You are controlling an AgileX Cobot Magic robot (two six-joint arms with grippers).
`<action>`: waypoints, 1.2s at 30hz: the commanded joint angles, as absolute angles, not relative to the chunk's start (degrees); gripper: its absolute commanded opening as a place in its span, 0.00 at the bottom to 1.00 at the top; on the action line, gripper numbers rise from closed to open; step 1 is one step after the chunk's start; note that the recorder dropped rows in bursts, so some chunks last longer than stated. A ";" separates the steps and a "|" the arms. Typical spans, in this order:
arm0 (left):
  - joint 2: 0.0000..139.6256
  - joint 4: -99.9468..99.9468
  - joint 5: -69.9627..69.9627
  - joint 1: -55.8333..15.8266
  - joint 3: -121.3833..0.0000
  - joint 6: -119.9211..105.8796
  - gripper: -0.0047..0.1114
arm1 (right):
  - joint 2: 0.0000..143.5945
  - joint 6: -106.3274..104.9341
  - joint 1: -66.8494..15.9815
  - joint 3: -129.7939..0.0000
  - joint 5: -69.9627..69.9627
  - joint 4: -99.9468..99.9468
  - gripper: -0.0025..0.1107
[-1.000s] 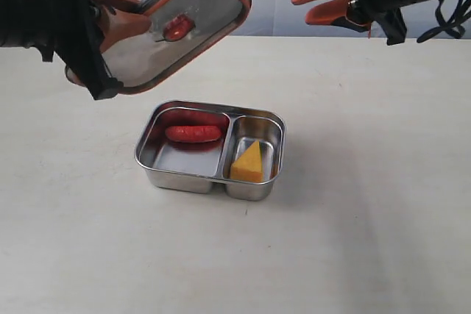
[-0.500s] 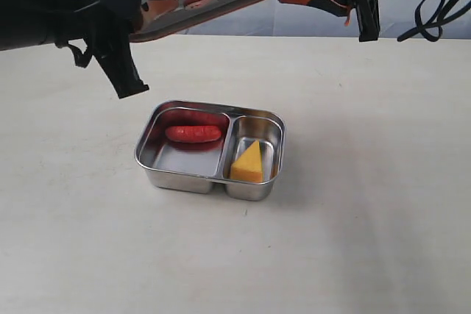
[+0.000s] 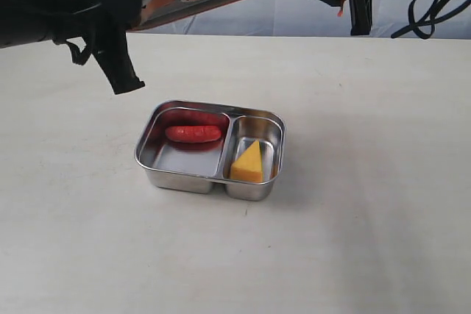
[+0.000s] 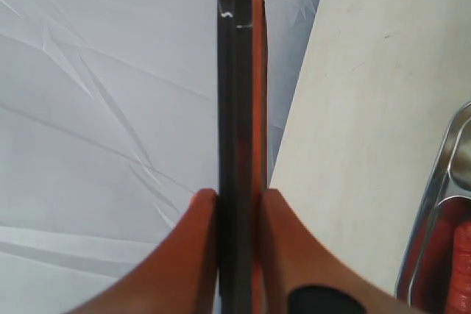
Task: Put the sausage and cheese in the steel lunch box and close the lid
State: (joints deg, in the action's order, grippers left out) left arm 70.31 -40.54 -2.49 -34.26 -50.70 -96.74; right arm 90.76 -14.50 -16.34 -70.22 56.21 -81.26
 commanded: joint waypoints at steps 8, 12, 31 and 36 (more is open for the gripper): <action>71.41 -39.73 1.79 -39.72 -50.82 -96.57 0.04 | 90.23 -14.96 -16.12 -70.02 56.34 -83.43 0.35; 72.76 -39.73 4.36 -41.35 -50.82 -96.57 0.04 | 90.34 -14.96 -17.03 -70.02 56.21 -83.40 0.35; 73.70 -37.61 6.24 -42.98 -50.82 -96.57 0.04 | 90.66 -14.96 -19.51 -70.02 54.77 -78.12 0.27; 73.70 -37.61 4.96 -42.98 -50.82 -96.57 0.04 | 90.66 -15.98 -19.51 -70.02 52.86 -77.05 0.02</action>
